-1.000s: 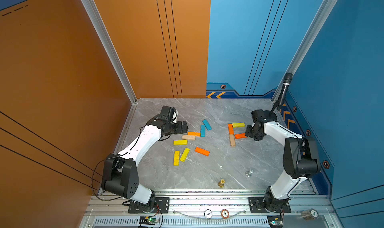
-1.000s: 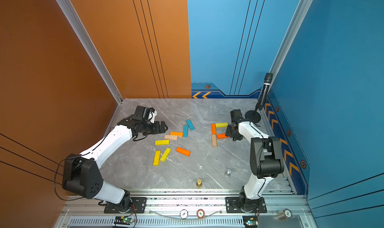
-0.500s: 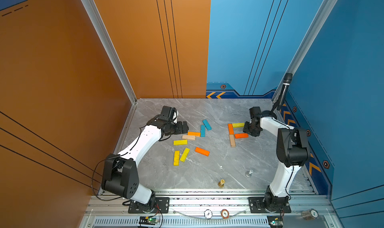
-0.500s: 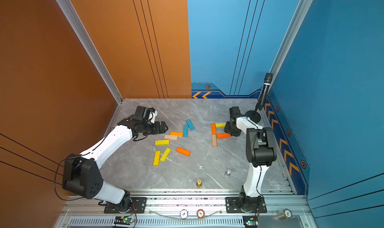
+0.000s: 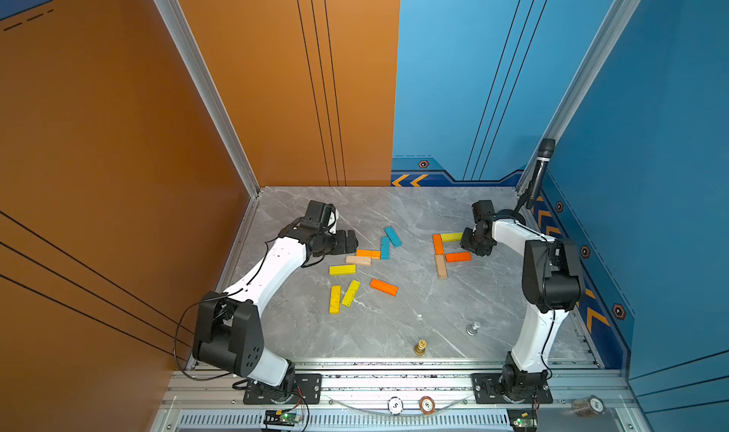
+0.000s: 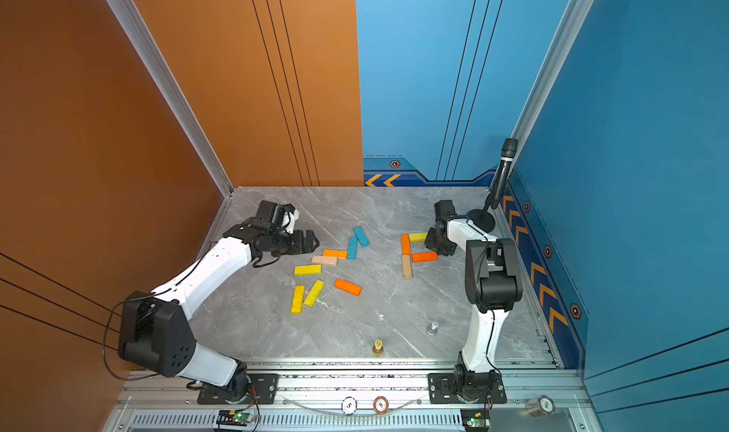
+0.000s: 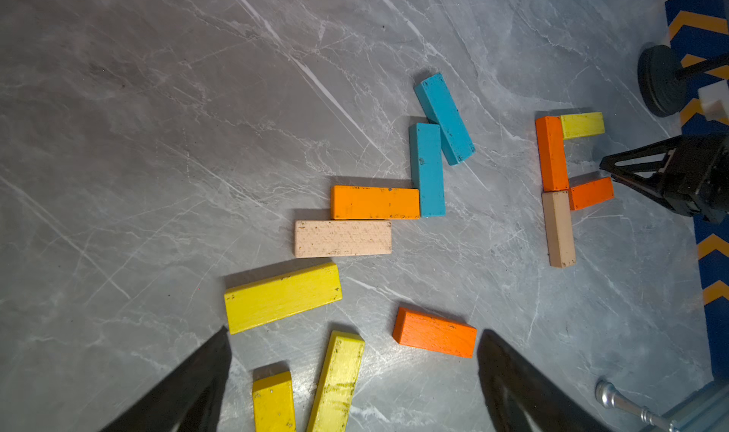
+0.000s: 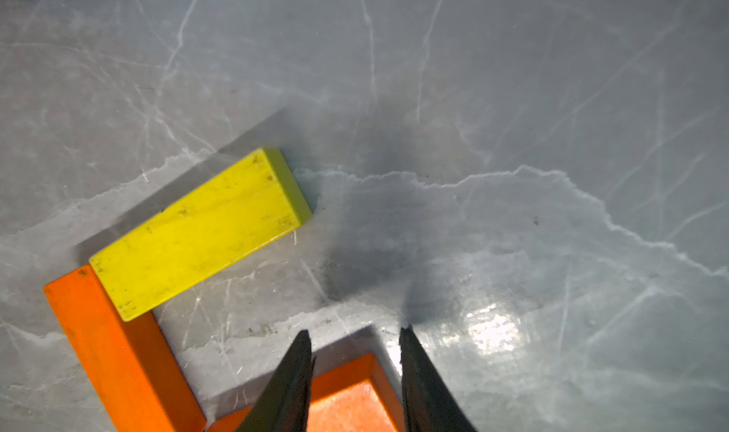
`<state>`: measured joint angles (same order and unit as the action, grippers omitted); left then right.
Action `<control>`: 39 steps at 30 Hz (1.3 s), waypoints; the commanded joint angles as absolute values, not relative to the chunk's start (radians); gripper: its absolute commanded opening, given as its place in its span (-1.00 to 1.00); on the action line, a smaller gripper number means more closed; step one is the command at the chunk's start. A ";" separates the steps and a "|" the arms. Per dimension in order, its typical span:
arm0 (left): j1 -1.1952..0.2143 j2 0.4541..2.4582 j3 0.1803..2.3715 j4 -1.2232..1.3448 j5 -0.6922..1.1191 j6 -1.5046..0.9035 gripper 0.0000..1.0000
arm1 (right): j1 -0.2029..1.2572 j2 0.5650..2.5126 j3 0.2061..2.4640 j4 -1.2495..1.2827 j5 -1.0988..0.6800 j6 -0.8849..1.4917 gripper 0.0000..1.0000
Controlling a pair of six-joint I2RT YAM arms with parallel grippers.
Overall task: Assemble the number 6 with building blocks
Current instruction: Assemble the building block at the center of the board.
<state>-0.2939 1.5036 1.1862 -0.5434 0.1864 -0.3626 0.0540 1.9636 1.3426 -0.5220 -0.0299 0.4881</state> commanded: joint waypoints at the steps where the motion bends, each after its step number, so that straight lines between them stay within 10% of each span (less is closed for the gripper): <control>1: -0.299 1.488 1.210 -0.570 0.183 -0.351 0.95 | 0.064 1.974 1.335 -0.524 -0.028 0.502 -0.25; 39: -0.298 1.492 1.209 -0.570 0.187 -0.354 0.95 | 0.074 1.912 1.293 -0.591 0.011 0.464 -0.13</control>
<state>-0.2939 1.5036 1.1862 -0.5434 0.1864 -0.3626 0.0784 1.9297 1.3117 -0.5503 -0.0105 0.4858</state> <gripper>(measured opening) 0.974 0.430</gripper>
